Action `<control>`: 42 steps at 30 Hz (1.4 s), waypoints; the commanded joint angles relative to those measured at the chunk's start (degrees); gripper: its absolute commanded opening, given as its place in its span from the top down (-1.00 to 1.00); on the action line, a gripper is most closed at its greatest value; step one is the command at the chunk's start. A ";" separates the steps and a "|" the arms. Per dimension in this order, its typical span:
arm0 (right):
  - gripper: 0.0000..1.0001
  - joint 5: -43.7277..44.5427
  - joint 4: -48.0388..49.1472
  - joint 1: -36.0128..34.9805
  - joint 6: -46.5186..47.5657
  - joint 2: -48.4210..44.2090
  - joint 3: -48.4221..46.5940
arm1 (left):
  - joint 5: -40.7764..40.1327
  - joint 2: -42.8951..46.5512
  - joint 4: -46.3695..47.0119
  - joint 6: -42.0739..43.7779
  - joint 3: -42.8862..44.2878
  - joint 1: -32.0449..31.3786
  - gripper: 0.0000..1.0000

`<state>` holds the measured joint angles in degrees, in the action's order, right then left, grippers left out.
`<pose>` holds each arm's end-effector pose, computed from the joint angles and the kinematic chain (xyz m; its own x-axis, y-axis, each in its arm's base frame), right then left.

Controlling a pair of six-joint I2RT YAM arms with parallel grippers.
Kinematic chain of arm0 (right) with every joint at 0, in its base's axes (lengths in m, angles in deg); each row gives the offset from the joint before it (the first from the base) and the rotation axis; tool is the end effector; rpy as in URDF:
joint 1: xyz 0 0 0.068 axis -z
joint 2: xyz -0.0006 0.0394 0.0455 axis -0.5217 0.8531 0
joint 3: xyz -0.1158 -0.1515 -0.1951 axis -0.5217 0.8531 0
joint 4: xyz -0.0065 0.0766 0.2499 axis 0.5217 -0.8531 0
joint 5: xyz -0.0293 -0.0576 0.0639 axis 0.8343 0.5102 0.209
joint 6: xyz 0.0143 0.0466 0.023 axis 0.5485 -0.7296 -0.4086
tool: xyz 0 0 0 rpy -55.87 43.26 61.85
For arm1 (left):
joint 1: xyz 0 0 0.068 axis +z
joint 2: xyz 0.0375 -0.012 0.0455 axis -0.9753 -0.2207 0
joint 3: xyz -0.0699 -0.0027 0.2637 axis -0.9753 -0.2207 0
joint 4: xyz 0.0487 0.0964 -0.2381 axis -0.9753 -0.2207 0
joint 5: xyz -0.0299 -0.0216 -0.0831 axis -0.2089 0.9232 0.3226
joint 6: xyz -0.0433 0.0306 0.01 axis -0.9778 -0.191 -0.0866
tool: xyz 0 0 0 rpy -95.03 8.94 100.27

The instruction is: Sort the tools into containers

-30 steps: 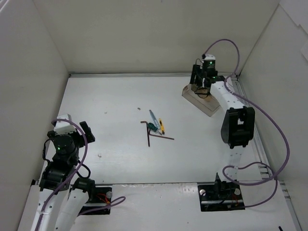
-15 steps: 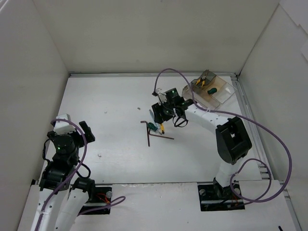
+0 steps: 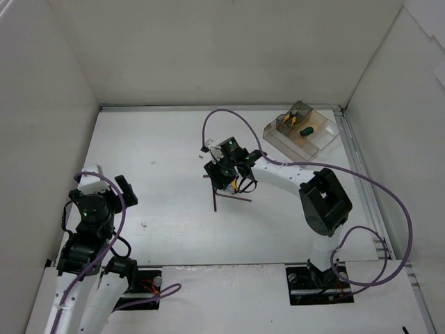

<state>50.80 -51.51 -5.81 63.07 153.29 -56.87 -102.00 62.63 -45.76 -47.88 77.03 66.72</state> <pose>0.3219 0.2560 0.2277 -0.5563 -0.4480 -0.6998 -0.7364 0.6560 0.1655 0.1021 -0.0082 0.3231 -0.2012 -0.2950 -0.9341 -0.1874 0.9475 -0.2589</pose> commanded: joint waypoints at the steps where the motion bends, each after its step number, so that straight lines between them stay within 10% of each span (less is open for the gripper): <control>1: 0.13 4.39 1.41 -0.19 1.29 1.07 -3.87 | 0.65 -1.24 1.14 -0.47 2.01 -0.20 -0.99; 24: 0.15 8.70 1.59 -1.24 1.99 8.81 -7.65 | 0.56 -2.38 1.93 -0.03 1.92 -0.20 -0.99; 27: 0.24 8.88 1.41 -1.24 2.08 8.98 -7.65 | 0.47 -2.47 1.93 0.06 2.01 -0.20 -0.99; 32: 0.97 9.58 1.59 -1.15 3.22 6.27 -7.47 | 0.38 -2.56 1.76 -0.03 2.10 -0.20 -0.99; 42: 1.00 22.39 2.91 7.09 -0.90 -3.23 -12.39 | 0.03 -2.21 1.41 -0.20 2.10 -0.20 -0.99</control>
<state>64.77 -52.89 -3.84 64.40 156.30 -64.34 -101.50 61.45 -46.37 -47.86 77.03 66.74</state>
